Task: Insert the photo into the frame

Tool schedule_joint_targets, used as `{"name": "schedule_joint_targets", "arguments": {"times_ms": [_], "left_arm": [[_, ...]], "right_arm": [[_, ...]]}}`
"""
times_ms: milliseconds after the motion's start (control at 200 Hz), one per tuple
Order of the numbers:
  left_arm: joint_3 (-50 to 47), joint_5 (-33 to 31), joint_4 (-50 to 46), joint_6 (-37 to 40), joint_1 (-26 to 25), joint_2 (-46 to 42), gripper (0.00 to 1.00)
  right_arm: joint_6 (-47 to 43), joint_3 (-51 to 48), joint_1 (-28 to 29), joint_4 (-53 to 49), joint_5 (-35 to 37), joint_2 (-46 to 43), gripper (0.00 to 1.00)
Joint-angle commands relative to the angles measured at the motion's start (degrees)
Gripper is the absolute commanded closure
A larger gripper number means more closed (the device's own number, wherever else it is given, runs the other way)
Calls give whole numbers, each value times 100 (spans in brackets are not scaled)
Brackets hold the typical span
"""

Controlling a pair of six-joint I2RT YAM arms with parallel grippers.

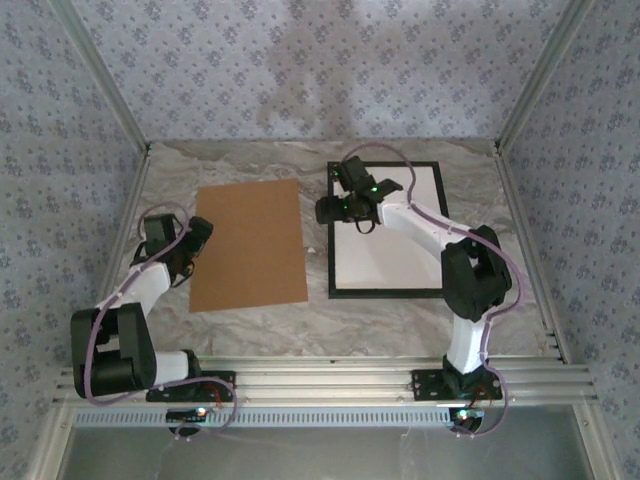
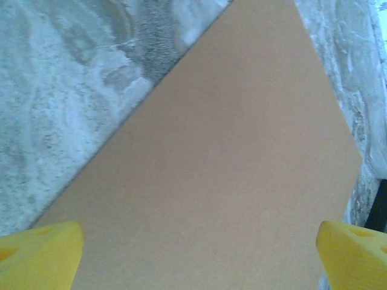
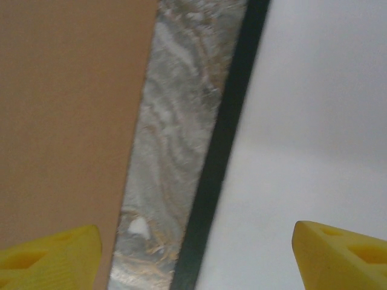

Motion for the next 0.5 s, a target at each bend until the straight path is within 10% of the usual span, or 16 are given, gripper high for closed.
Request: {"name": "schedule_joint_targets", "arguments": {"times_ms": [0, 495], "left_arm": [[-78, 392, -122, 583, 477, 54, 1], [572, 515, -336, 1741, 690, 1401, 1]], "right_arm": [[988, 180, 625, 3, 486, 241, 26], [2156, 980, 1542, 160, 1411, 1660, 31]]}}
